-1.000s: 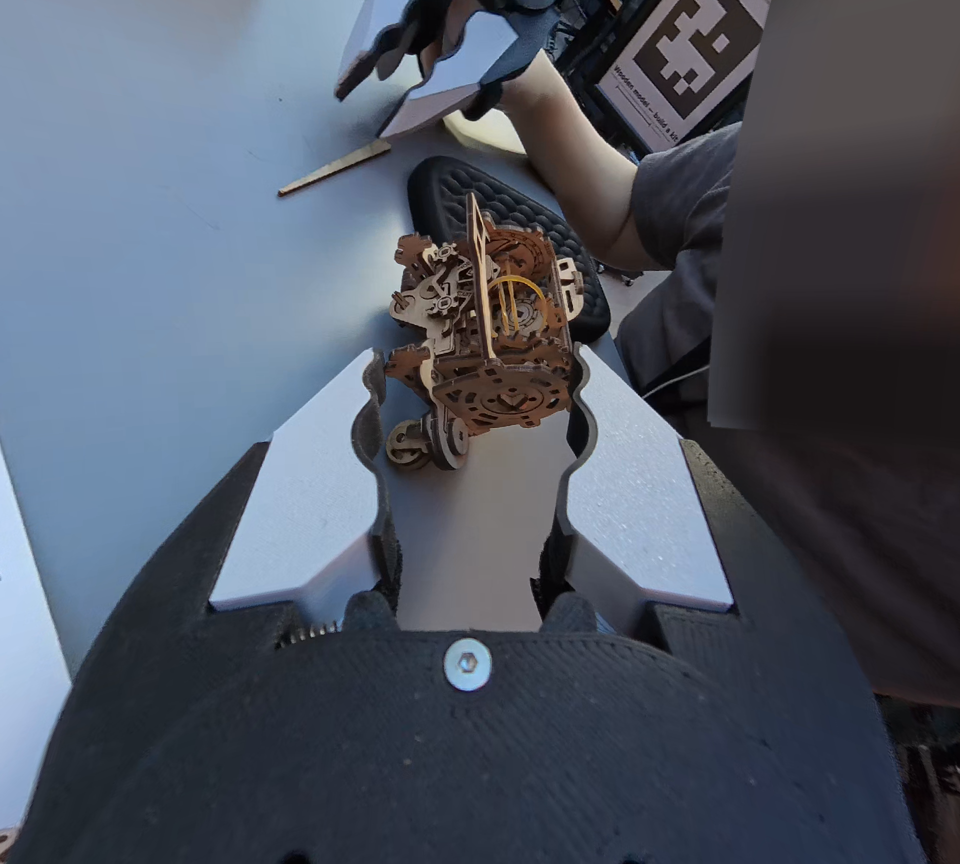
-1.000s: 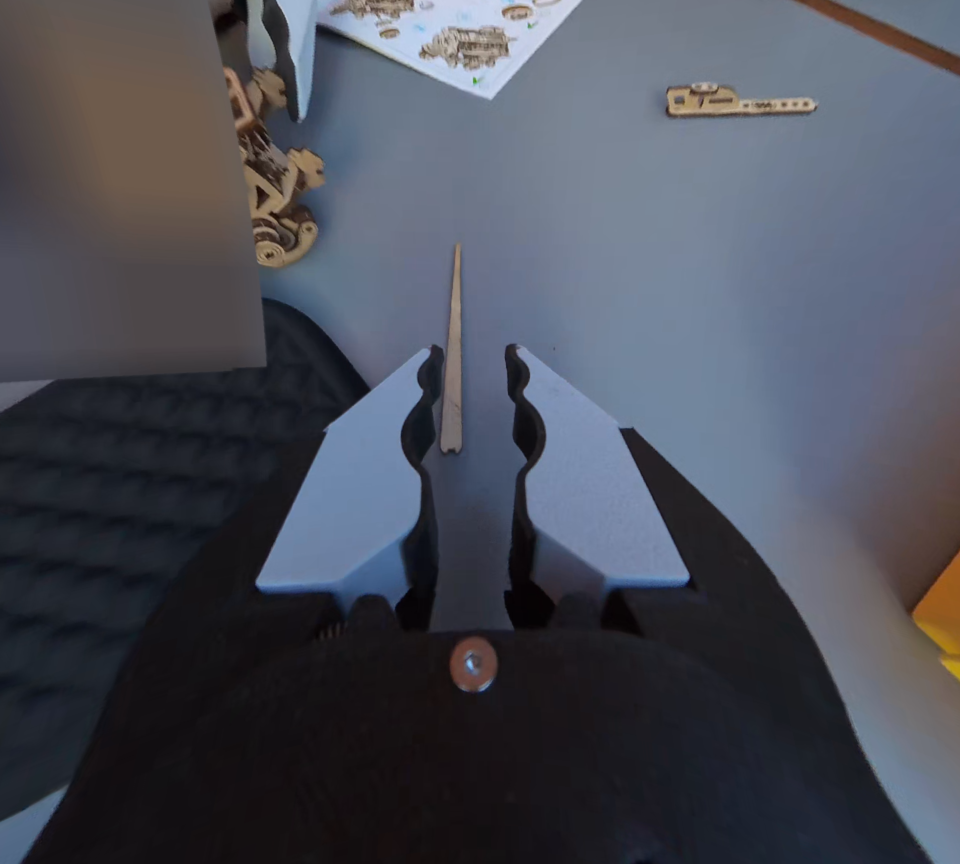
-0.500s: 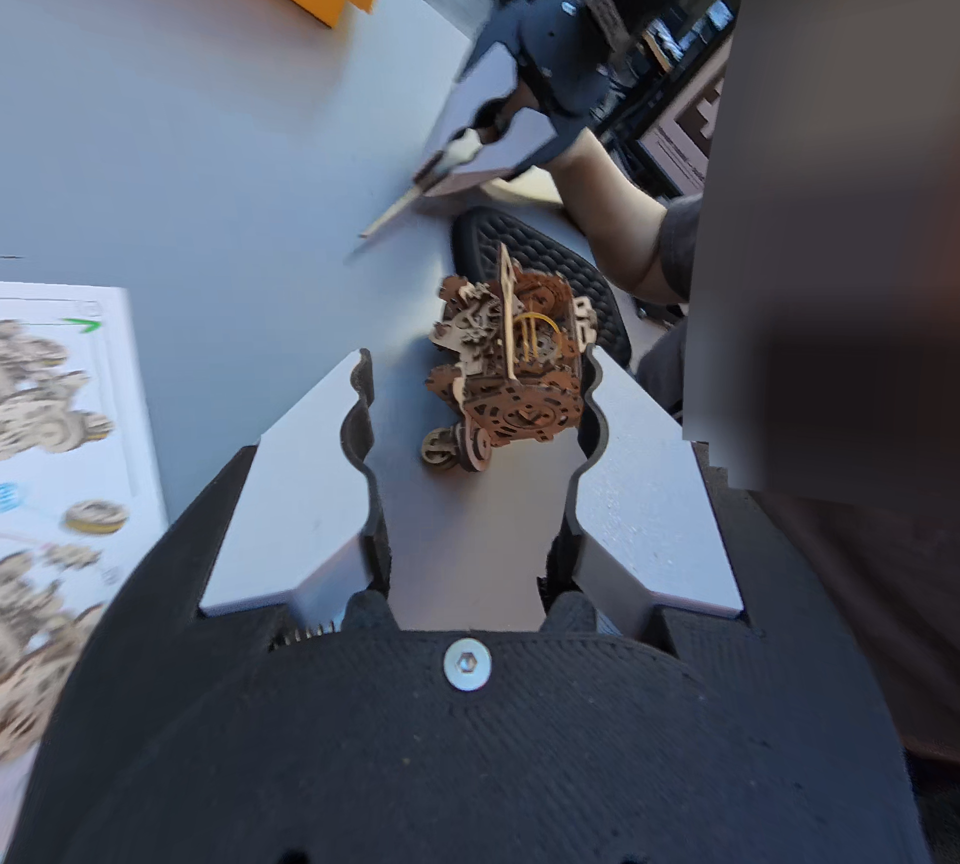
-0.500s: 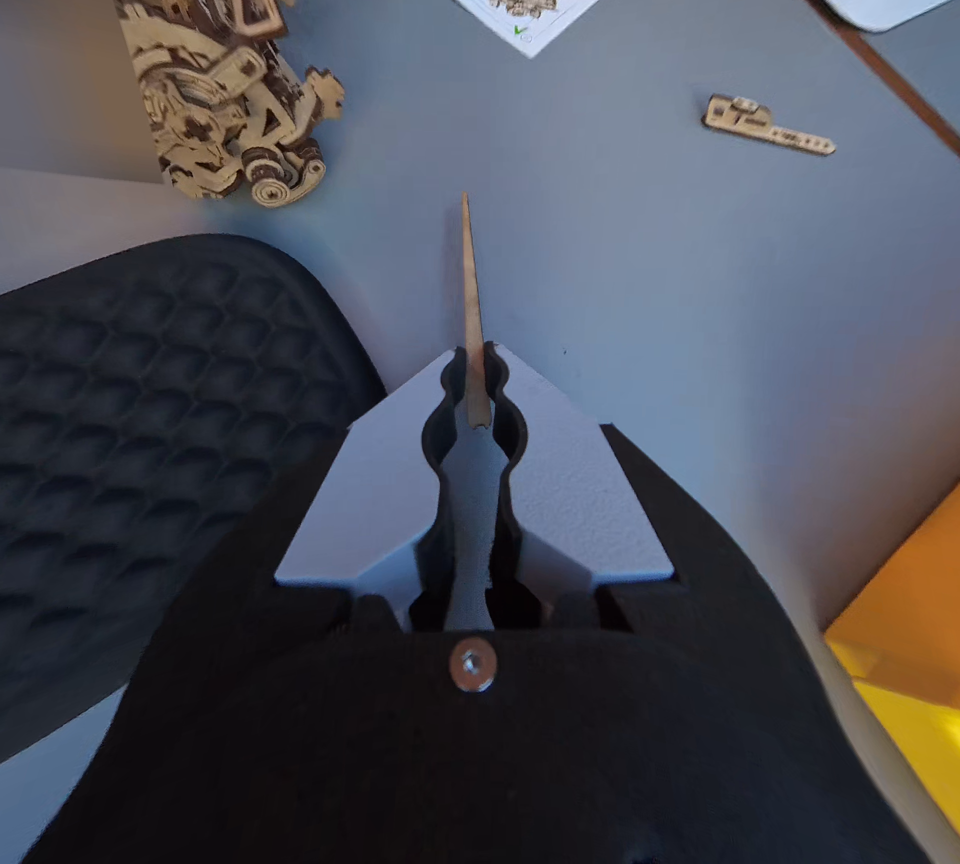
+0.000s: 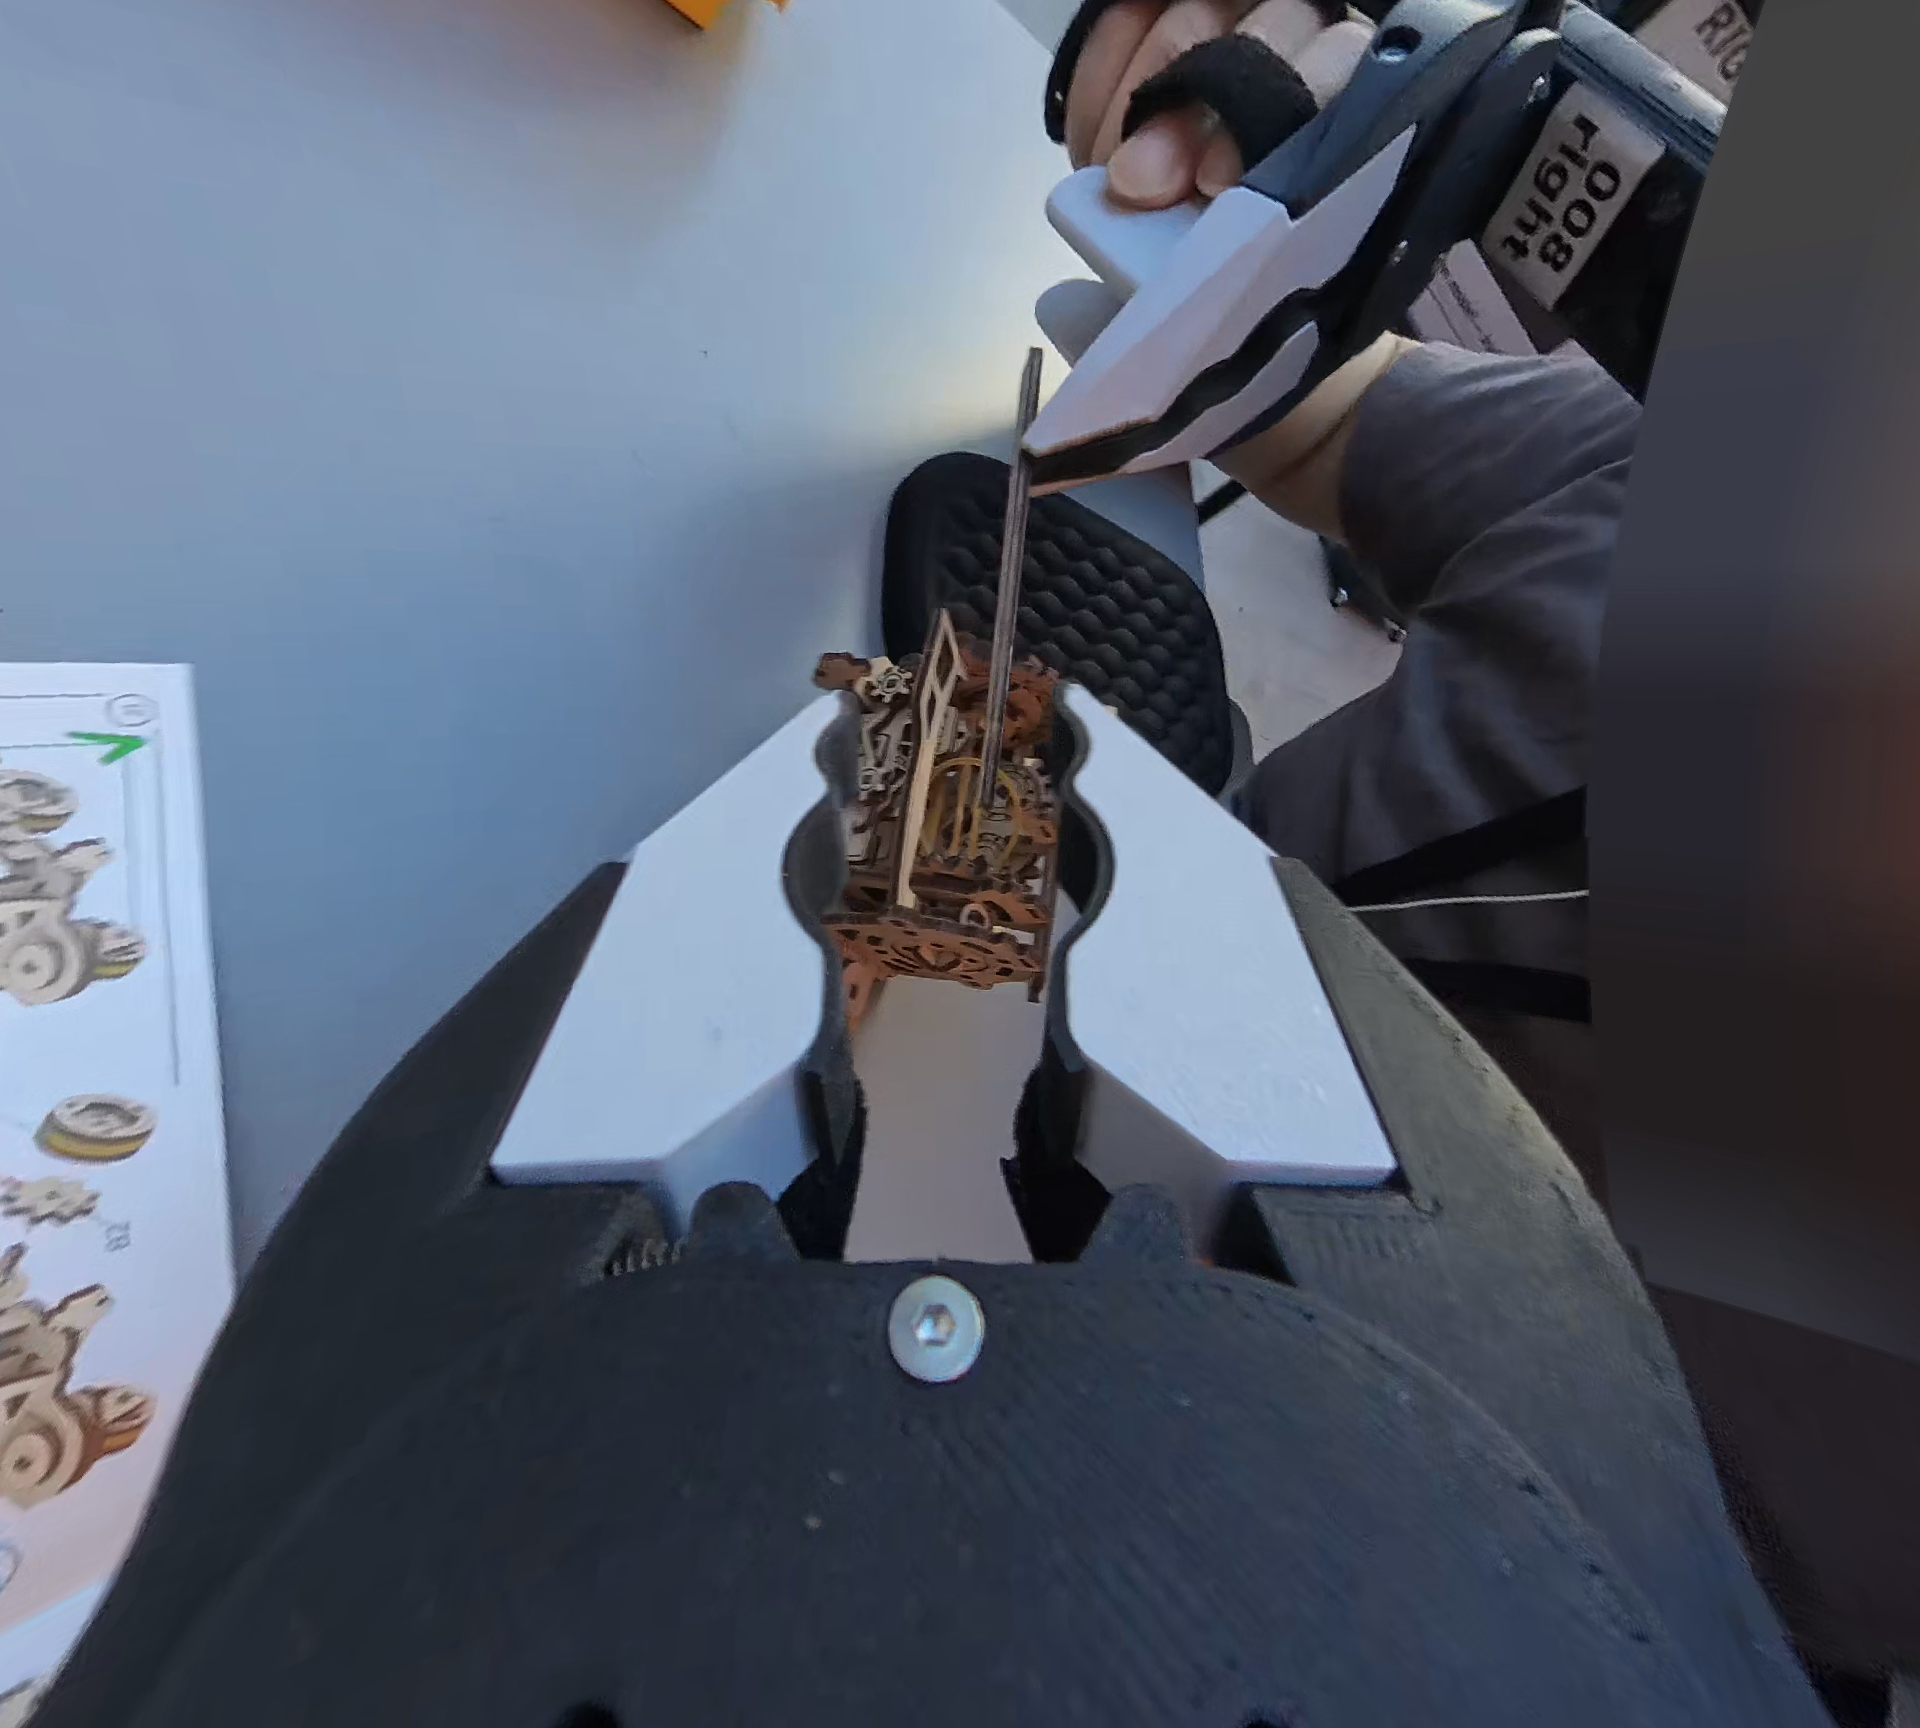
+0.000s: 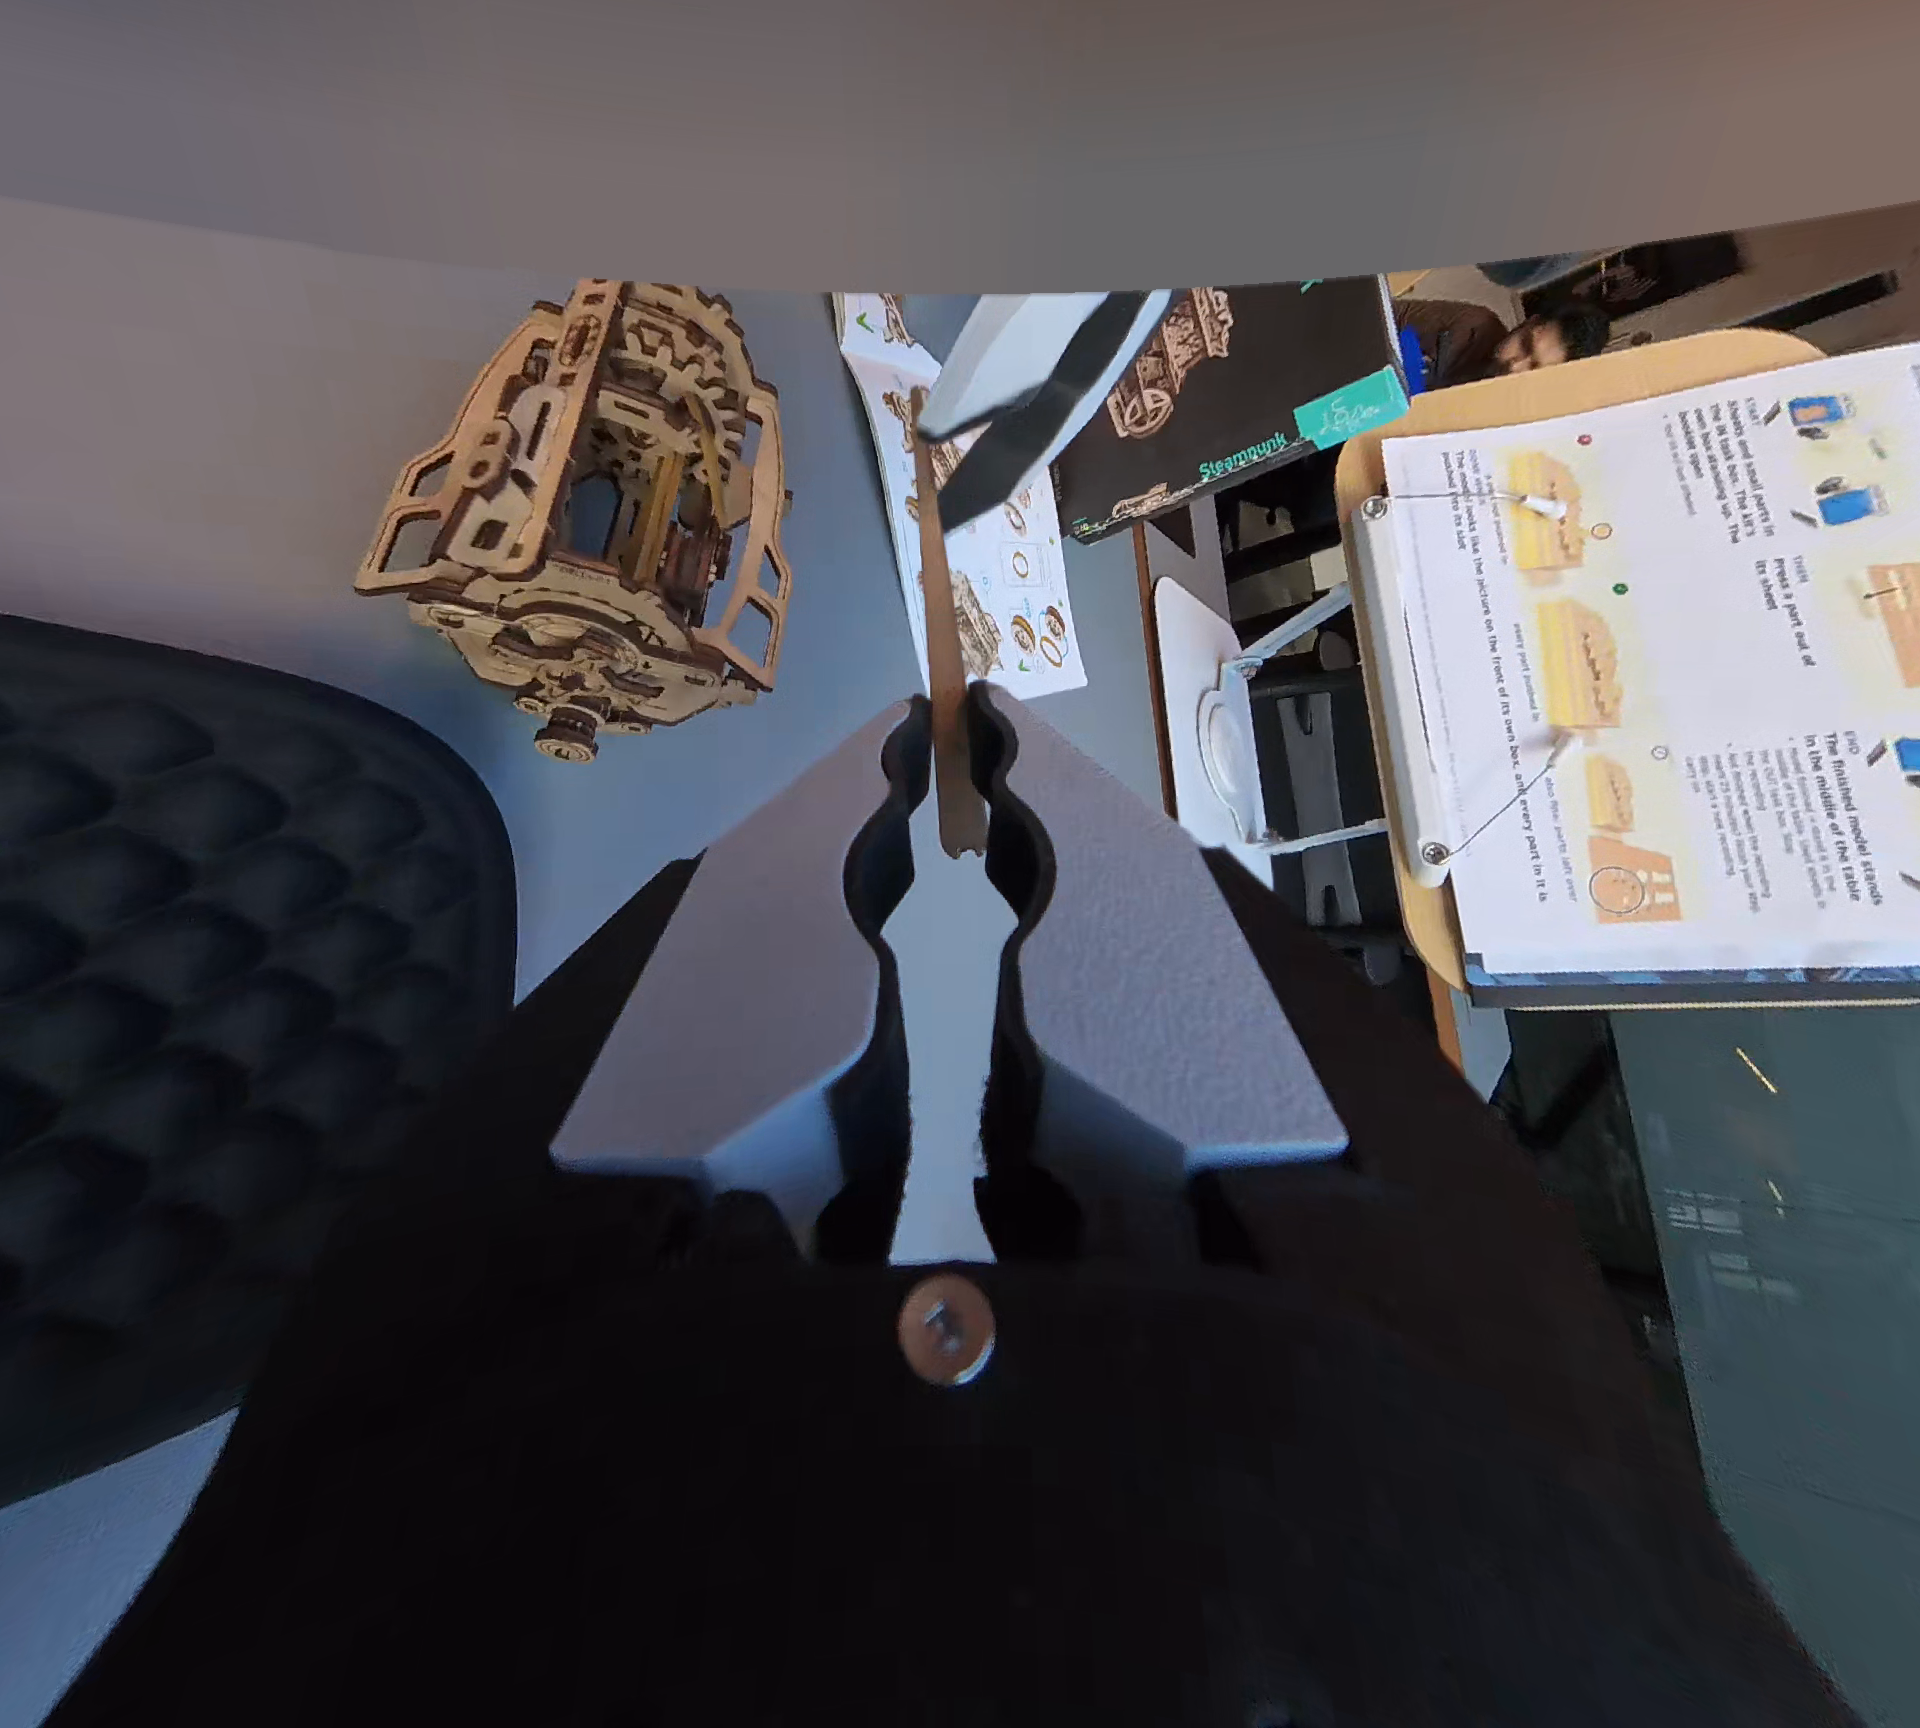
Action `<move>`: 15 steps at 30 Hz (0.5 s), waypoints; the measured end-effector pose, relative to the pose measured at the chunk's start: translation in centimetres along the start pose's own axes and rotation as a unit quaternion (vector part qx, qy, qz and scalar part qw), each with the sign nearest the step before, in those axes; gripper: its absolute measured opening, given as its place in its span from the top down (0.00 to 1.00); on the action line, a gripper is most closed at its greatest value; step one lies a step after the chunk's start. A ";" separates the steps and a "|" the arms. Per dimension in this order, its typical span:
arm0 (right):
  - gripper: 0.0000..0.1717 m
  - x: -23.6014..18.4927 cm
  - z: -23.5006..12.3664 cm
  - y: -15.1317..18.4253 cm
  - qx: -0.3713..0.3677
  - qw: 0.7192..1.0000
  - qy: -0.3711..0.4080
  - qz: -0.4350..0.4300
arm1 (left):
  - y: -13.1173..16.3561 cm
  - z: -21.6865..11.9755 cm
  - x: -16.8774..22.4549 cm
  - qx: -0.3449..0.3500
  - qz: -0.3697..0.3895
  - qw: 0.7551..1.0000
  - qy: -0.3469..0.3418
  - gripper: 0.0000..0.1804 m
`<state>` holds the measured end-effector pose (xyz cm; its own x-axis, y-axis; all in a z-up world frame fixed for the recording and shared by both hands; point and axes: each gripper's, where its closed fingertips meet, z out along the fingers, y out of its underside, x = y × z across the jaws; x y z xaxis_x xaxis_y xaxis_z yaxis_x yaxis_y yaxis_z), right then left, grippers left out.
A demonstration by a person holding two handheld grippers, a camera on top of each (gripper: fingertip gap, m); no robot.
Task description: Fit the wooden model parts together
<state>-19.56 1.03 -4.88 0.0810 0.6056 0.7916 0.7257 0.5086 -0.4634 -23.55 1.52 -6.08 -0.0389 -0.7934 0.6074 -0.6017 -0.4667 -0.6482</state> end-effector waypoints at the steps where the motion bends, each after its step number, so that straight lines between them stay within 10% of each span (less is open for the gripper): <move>1: 0.97 0.3 -0.1 -0.2 0.000 1.000 0.009 -0.005 | 0.2 0.3 0.4 -0.004 -0.003 1.000 0.011 0.86; 8: 0.96 1.3 -0.6 -0.8 0.029 0.999 0.028 0.018 | -0.3 0.3 1.5 0.029 0.035 0.999 0.021 1.00; 10: 0.80 3.5 -1.3 -1.5 0.107 0.985 0.073 0.112 | -1.1 -0.3 1.5 0.067 0.052 0.996 0.012 1.00; 12: 0.75 6.1 -2.5 -1.4 0.200 0.937 0.076 0.274 | -1.9 -1.1 1.4 0.119 0.076 0.990 -0.008 1.00; 15: 0.74 8.5 -3.2 -1.8 0.370 0.772 -0.065 0.513 | -3.3 -2.4 1.3 0.197 0.102 0.974 -0.035 1.00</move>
<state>-17.99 3.25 3.97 0.2503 0.9536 -0.1674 -0.2680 -0.0979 -0.9584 -23.47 2.92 -2.03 -0.0628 -0.9039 0.4230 -0.2329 -0.3989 -0.8870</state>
